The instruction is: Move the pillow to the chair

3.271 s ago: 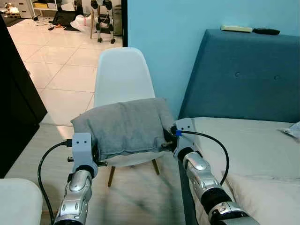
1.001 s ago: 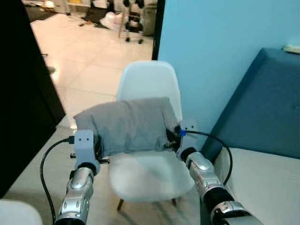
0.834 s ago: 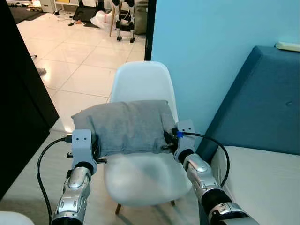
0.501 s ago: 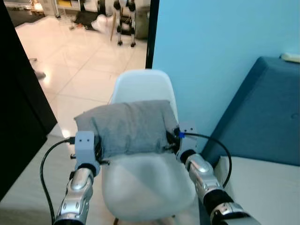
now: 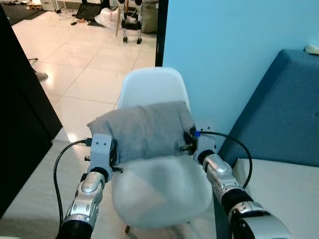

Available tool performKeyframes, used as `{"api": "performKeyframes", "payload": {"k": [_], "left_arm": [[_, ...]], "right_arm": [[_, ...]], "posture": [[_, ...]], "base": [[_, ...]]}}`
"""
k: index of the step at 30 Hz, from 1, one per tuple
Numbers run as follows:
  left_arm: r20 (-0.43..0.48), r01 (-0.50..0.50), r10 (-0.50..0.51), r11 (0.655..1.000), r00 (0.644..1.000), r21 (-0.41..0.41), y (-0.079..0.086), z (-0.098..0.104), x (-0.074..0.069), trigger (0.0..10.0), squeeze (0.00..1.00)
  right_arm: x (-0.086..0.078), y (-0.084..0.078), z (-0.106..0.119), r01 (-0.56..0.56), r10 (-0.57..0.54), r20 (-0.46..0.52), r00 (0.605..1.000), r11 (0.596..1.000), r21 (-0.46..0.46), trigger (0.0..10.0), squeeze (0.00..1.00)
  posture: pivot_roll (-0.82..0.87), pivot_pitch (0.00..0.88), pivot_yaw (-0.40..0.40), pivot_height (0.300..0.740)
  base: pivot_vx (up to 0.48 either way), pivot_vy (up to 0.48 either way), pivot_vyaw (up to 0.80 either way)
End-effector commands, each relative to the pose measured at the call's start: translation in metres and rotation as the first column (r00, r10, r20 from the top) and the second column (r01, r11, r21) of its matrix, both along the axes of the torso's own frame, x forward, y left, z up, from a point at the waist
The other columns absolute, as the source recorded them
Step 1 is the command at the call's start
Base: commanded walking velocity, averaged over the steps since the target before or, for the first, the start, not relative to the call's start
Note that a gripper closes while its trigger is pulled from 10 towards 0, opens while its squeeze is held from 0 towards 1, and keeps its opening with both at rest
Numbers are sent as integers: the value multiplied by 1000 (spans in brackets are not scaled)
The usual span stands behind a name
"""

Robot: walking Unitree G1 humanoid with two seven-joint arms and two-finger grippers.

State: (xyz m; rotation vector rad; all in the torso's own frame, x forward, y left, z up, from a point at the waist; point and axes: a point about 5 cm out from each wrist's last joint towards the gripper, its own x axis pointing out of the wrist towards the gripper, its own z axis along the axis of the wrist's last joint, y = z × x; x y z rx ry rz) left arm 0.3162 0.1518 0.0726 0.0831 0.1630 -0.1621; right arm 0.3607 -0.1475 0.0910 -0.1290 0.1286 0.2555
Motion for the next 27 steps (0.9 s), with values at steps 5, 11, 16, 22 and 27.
{"api": "performKeyframes", "payload": {"k": [5,11,16,22,27], "left_arm": [[-11,90,-89,994,996,62,-7,-1,9,10000,0],[74,62,-66,997,995,52,-13,24,29,10000,0],[95,112,-120,989,988,93,-22,26,32,10000,0],[114,139,-149,987,982,85,-26,27,33,10000,0],[122,166,-177,981,977,97,-27,26,32,10000,0]], "right_arm": [[6,3,2,-18,16,-51,999,999,-49,10000,0],[16,6,17,15,-15,-21,1000,1000,10,10000,0],[17,10,20,10,-10,-8,1000,1000,8,10000,0],[20,8,25,24,-25,5,1000,1000,17,10000,0],[20,6,25,35,-35,6,999,999,16,10000,0]], "posture": [[74,272,-22,740],[77,252,-30,730],[80,237,-28,700],[86,225,-23,670],[84,222,-18,640]], "base": [[0,0,0],[0,0,0],[0,0,0],[0,0,0],[0,0,0]]}}
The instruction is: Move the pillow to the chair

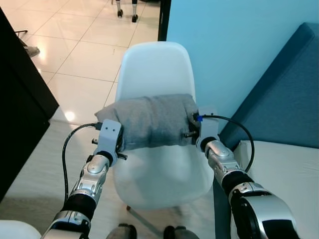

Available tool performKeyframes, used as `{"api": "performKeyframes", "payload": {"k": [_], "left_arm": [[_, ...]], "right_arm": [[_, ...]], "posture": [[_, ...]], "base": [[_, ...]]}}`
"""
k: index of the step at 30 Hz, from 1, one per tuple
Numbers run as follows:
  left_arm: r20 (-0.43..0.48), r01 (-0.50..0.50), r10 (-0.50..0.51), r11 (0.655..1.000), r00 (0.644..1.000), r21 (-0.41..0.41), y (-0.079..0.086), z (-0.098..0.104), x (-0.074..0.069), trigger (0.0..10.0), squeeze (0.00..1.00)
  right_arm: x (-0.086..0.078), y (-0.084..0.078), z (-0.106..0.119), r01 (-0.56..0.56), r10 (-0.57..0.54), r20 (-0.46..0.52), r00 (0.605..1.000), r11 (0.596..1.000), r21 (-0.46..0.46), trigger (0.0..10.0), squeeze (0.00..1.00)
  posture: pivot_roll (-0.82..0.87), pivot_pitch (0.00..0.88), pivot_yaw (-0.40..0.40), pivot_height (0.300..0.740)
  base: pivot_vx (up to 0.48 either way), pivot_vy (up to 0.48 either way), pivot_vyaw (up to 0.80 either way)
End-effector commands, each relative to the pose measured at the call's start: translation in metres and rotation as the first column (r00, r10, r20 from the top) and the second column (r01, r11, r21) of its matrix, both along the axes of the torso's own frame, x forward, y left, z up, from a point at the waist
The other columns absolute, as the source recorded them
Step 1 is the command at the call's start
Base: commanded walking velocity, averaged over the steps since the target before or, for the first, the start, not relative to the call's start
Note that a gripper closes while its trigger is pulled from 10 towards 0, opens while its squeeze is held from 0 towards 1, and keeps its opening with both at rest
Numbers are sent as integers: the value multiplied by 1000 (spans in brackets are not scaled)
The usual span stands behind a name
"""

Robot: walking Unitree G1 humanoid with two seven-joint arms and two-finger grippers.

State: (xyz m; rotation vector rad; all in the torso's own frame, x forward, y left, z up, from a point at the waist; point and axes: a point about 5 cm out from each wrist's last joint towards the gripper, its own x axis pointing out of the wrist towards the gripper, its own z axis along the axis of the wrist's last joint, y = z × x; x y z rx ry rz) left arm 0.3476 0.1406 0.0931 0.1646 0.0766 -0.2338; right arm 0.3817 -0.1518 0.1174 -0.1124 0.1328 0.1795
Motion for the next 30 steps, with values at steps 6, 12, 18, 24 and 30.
{"api": "performKeyframes", "payload": {"k": [6,12,18,24,30], "left_arm": [[45,102,-103,994,994,26,-16,6,1,10000,0],[54,142,-144,989,988,40,-20,8,3,10000,0],[58,162,-165,986,985,45,-22,9,3,10000,0],[75,200,-204,978,976,66,-26,14,5,10000,0],[93,144,-153,985,984,90,-21,22,15,10000,0]], "right_arm": [[-1,9,-1,-33,33,11,999,999,5,10000,0],[0,5,0,-20,20,16,1000,1000,0,10000,0],[-1,1,0,-6,6,24,1000,1000,1,10000,0],[-3,-10,1,57,-56,70,996,998,-10,10000,0],[1,-12,8,85,-84,87,993,996,-13,10000,0]], "posture": [[85,222,-13,615],[90,223,-6,585],[93,220,1,565],[103,223,5,565],[100,229,4,565]], "base": [[0,0,0],[0,0,0],[0,0,0],[0,0,0],[0,0,0]]}}
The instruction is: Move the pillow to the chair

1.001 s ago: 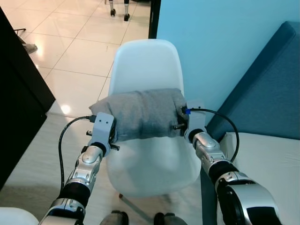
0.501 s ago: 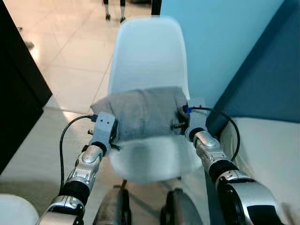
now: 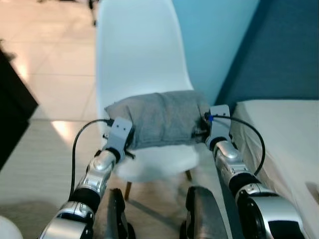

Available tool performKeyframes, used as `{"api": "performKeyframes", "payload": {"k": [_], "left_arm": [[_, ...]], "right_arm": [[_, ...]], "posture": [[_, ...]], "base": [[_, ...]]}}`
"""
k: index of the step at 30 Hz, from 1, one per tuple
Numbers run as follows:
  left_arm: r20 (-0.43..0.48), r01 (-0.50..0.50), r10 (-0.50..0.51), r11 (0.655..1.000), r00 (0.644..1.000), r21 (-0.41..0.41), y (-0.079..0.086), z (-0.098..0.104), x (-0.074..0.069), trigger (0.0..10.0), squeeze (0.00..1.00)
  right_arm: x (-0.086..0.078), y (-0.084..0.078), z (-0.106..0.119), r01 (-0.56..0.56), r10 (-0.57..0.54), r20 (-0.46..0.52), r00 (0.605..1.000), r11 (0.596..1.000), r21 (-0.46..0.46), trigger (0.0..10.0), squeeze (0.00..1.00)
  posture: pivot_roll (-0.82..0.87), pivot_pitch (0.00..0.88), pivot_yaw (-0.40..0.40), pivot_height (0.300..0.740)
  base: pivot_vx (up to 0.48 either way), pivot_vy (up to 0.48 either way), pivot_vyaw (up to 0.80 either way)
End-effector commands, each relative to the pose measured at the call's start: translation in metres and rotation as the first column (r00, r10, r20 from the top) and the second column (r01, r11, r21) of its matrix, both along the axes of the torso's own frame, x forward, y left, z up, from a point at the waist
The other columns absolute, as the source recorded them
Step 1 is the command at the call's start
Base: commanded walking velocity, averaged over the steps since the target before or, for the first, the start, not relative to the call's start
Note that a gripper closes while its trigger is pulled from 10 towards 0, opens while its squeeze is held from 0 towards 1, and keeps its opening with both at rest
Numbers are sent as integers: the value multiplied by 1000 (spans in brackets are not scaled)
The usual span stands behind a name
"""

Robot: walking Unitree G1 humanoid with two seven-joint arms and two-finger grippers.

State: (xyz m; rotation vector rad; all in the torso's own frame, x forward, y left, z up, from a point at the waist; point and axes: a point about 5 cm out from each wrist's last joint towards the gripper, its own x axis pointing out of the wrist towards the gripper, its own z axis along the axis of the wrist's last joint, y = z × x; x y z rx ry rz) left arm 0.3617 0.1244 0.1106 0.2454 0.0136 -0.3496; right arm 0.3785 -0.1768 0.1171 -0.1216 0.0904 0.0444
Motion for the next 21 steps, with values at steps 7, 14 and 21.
{"api": "performKeyframes", "payload": {"k": [7,14,21], "left_arm": [[57,-8,6,999,998,32,-3,12,7,10000,0],[64,-48,46,998,997,36,0,15,11,10000,0],[52,-62,60,997,997,39,0,16,13,10000,0]], "right_arm": [[8,20,17,-75,76,66,995,997,-15,10000,0],[10,23,20,-95,95,72,993,995,1,10000,0],[9,25,18,-117,115,56,992,993,36,10000,0]], "posture": [[103,230,4,565],[105,229,4,565],[107,226,8,565]], "base": [[0,0,0],[0,0,0],[0,0,0]]}}
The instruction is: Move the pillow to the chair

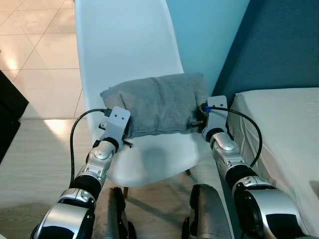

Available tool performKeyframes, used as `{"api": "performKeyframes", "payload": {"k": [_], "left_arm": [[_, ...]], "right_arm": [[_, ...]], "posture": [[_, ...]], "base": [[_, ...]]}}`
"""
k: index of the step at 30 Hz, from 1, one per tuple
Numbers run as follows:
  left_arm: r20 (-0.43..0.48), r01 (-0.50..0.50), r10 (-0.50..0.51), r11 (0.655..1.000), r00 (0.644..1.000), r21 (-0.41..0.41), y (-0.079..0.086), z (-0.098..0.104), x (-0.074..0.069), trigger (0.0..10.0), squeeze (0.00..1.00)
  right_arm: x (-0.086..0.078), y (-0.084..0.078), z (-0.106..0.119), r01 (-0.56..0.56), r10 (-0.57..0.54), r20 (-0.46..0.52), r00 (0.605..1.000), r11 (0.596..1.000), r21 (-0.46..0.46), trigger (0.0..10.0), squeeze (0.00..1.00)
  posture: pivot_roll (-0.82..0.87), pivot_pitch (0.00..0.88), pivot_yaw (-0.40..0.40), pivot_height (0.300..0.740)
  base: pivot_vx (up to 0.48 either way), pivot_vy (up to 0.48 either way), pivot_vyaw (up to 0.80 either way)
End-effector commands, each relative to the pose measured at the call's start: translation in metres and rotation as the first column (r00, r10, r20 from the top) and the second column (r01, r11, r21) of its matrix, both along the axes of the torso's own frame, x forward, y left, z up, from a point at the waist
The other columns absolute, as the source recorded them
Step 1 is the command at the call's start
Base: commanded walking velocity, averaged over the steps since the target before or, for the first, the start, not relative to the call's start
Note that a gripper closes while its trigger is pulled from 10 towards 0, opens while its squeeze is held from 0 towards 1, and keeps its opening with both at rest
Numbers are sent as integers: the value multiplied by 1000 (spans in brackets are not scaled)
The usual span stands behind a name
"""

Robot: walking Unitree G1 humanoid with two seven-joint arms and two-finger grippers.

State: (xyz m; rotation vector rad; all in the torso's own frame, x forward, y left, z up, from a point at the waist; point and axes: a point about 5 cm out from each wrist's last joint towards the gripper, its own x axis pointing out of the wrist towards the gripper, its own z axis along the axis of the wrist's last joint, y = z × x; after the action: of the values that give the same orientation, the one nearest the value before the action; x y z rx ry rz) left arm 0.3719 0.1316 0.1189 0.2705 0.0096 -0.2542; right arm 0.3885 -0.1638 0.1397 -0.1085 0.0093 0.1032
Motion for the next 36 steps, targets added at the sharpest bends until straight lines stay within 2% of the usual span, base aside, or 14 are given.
{"api": "performKeyframes", "payload": {"k": [1,2,3,9,23,25,28,29,30,31,32,33,34,36], "left_arm": [[25,34,-35,999,999,11,-7,7,3,10000,31],[22,36,-36,999,999,6,-7,7,3,10000,31],[19,36,-36,999,999,-7,-8,7,3,10000,1000],[16,10,-9,999,1000,-40,-6,8,4,10000,1000],[6,43,-42,990,999,-132,-2,6,2,10000,1000],[2,24,-24,988,1000,-152,2,5,1,10000,1000],[-21,-32,29,987,999,-160,10,2,2,10000,1000],[-32,-63,58,984,998,-165,17,0,1,10000,1000],[-40,-97,92,981,995,-166,26,-2,-1,10000,1000],[-40,-97,92,981,995,-166,26,-2,-1,10000,1000],[-32,-192,189,961,981,-197,54,-5,-6,10000,0],[-16,-228,230,952,973,-206,66,-5,-9,10000,0],[-16,-228,230,952,973,-206,66,-5,-9,10000,0],[5,-272,280,938,960,-214,83,-5,-14,10000,0]], "right_arm": [[-1,11,-4,-53,53,-26,998,998,28,10000,0],[-1,11,-5,-52,53,-28,998,998,34,10000,0],[-1,11,-5,-54,55,-29,998,998,39,10000,1000],[-1,12,-5,-68,69,-24,997,996,52,10000,1000],[-1,3,-3,-90,92,-18,996,992,86,10000,1000],[-2,0,-5,-84,86,-31,996,995,60,10000,1000],[-2,-10,-7,0,1,-48,999,1000,23,10000,1000],[-3,-21,-7,68,-70,-46,996,996,-60,10000,1000],[-4,-33,-4,129,-131,-13,991,986,-107,10000,0],[-4,-33,-4,129,-131,-13,991,986,-107,10000,0],[-8,-61,3,276,-273,51,961,957,-88,10000,0],[-10,-70,5,311,-307,61,950,949,-56,10000,0],[-10,-70,5,311,-307,61,950,949,-56,10000,0],[-13,-80,4,334,-332,58,941,942,-24,10000,0]], "posture": [[107,225,8,565],[108,222,9,565],[109,219,10,565],[105,200,11,565],[96,154,6,565],[96,142,4,565],[95,126,3,565],[91,112,2,565],[86,103,1,565],[86,103,1,565],[78,96,-3,565],[70,86,-5,565],[70,86,-5,565],[68,76,-10,565]], "base": [[0,0,0],[0,0,0],[0,0,0],[0,0,0],[0,0,0],[0,0,0],[0,0,0],[0,0,0],[0,0,0],[0,0,0],[0,0,0],[0,0,0],[0,0,0],[0,0,0]]}}
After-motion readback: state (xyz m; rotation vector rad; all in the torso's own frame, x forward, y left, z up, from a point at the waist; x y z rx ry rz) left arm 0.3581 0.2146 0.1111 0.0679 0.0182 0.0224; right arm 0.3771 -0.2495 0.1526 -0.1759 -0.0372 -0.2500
